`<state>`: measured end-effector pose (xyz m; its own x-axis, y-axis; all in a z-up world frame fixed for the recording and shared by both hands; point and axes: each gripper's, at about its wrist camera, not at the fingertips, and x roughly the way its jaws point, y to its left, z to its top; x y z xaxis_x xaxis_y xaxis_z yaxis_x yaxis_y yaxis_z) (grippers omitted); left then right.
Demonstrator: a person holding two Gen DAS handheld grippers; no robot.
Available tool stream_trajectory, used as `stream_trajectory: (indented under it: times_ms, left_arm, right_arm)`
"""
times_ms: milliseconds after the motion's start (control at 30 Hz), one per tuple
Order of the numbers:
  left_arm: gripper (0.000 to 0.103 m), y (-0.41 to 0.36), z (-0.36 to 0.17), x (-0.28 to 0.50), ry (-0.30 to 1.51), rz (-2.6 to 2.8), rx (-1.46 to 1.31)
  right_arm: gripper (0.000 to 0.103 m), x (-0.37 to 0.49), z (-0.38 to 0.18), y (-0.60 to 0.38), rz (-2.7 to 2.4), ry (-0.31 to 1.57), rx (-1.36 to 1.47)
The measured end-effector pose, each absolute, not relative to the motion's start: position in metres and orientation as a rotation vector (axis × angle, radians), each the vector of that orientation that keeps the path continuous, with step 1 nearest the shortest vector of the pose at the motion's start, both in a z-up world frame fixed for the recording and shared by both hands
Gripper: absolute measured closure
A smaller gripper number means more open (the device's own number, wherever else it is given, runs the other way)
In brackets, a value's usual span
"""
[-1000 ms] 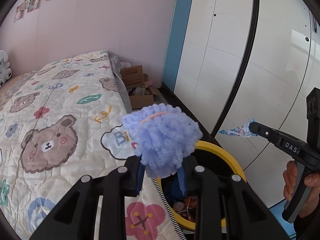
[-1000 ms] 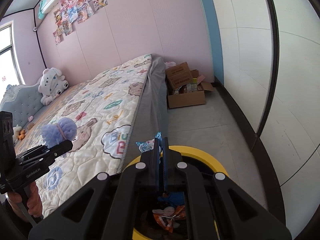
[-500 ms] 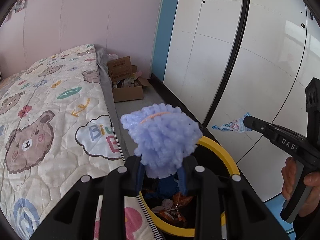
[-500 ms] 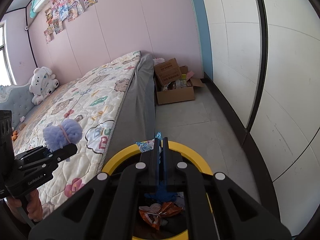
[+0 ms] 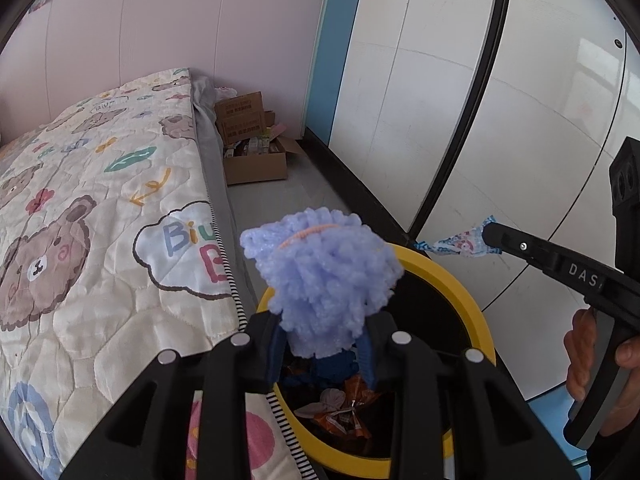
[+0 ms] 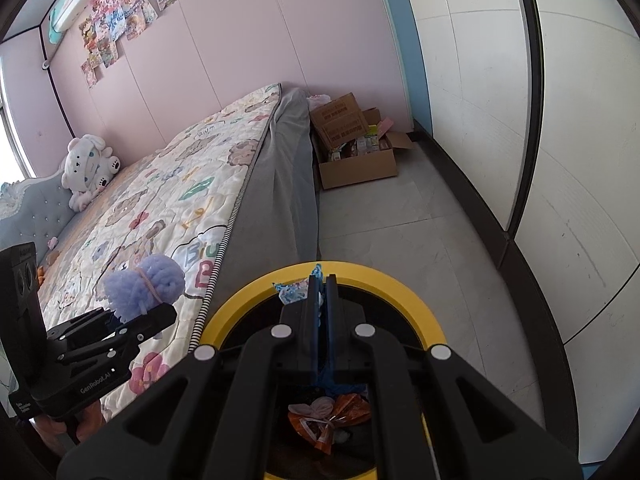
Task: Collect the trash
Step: 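Carry the lilac pom-pom and blue-white wrapper over the yellow-rimmed bin, then open both tools to drop the pom-pom and wrapper into bin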
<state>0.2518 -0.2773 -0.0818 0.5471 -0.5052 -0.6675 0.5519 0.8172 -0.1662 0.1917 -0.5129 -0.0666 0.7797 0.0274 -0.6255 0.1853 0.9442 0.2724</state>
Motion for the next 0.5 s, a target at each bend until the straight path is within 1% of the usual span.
stream_trajectory:
  times_ms: [200,433,500]
  left_arm:
    - [0.073,-0.277,-0.0844,0.2517,0.774,-0.627,0.059]
    - [0.064,-0.2748,-0.0847,0.2545,0.779,-0.614,0.053]
    - [0.059,-0.2733,-0.0838,0.2541,0.778,-0.606,0.049]
  right_arm:
    - [0.099,0.1897,-0.067,-0.515,-0.093,0.676,0.342]
    - [0.099,0.1911,-0.0666,-0.5146,-0.09,0.681,0.352]
    - [0.098,0.1913,-0.0665,-0.5143,-0.093,0.68,0.351]
